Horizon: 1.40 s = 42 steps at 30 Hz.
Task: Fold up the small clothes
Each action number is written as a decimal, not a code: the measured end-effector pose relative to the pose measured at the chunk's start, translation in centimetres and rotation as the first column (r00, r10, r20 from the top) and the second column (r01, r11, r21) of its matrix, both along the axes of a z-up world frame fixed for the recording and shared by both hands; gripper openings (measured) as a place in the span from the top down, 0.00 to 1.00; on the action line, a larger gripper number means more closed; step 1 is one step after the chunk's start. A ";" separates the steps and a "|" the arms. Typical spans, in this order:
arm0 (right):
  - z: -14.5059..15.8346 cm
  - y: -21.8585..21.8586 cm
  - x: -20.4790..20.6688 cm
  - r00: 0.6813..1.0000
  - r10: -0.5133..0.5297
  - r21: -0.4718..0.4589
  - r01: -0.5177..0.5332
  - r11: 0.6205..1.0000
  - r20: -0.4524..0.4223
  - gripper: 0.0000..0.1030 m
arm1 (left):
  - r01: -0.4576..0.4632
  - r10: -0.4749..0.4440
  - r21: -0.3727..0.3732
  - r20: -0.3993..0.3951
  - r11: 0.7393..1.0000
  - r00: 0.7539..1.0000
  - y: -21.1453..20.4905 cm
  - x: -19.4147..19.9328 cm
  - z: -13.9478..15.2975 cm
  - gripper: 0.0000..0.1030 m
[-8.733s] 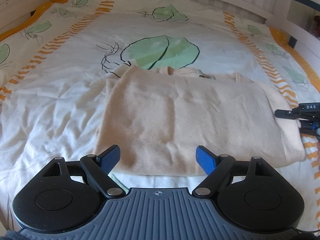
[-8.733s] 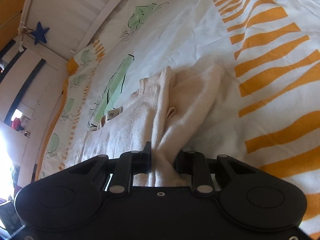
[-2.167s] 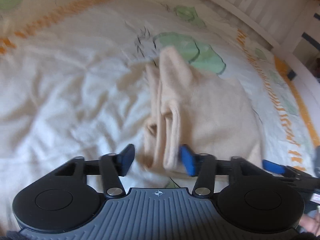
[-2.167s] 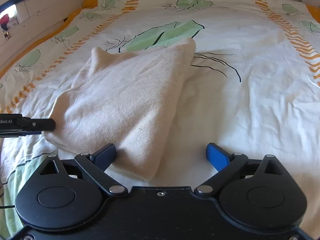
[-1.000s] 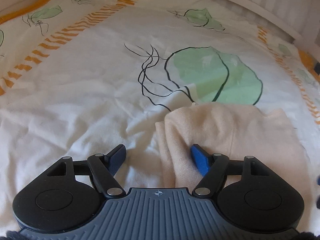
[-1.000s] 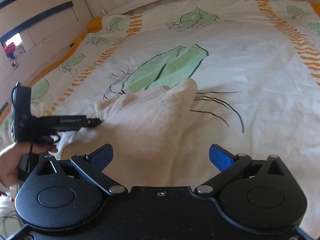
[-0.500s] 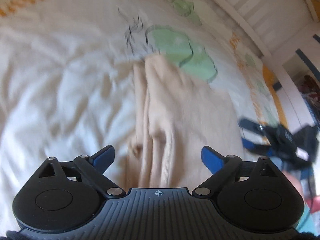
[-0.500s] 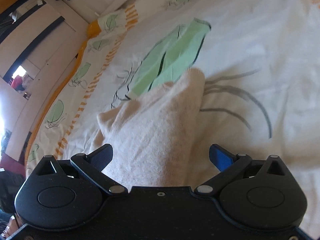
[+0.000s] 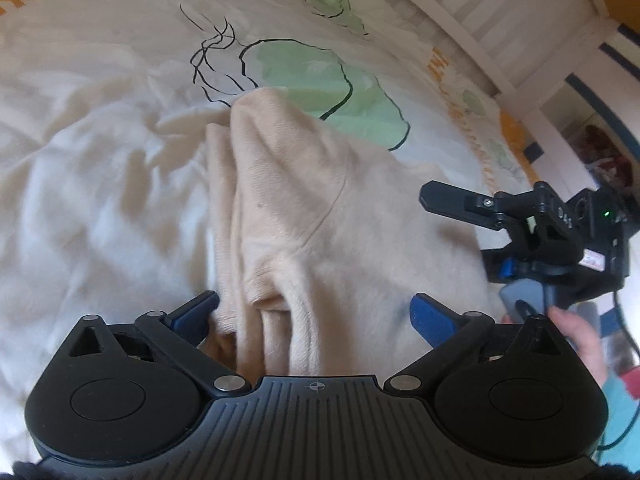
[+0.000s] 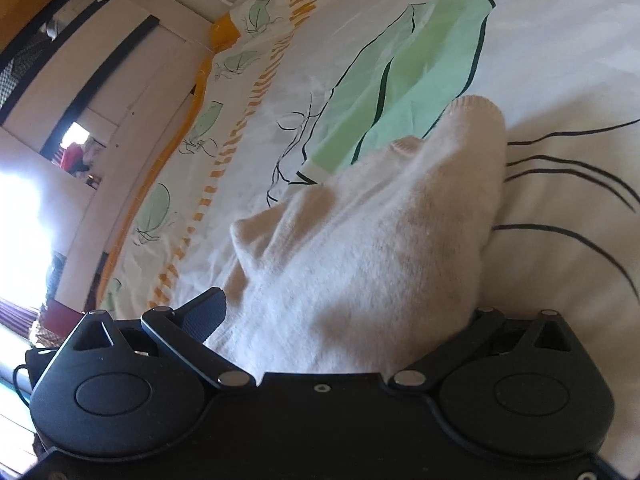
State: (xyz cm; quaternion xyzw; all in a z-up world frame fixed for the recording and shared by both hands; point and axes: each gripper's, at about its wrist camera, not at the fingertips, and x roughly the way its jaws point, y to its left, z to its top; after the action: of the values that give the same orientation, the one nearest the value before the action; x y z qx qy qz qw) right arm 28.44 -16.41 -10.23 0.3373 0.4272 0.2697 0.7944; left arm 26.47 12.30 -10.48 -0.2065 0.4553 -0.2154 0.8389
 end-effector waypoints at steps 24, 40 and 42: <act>5.2 -4.4 -12.4 0.994 -0.104 -0.201 0.096 0.975 -0.032 0.59 | 0.122 -0.133 -0.183 -0.051 0.976 0.990 -6.5 -9.5 2.5 0.71; 3.8 -6.2 -21.9 0.976 -0.211 -0.373 0.179 0.911 -0.047 0.17 | 0.118 -0.118 -0.013 -0.084 0.993 0.989 -7.1 -16.5 0.3 0.63; 4.2 -6.5 -22.9 0.972 -0.231 -0.362 0.205 0.909 -0.031 0.16 | 0.115 -0.114 0.008 -0.072 0.993 0.991 -6.9 -16.9 0.5 0.62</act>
State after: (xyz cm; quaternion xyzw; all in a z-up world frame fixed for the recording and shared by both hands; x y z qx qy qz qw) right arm 5.57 -22.90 -6.04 0.2431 0.4573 0.0849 0.8512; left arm 9.54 5.36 -9.94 -0.1826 0.4973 -0.2528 0.8096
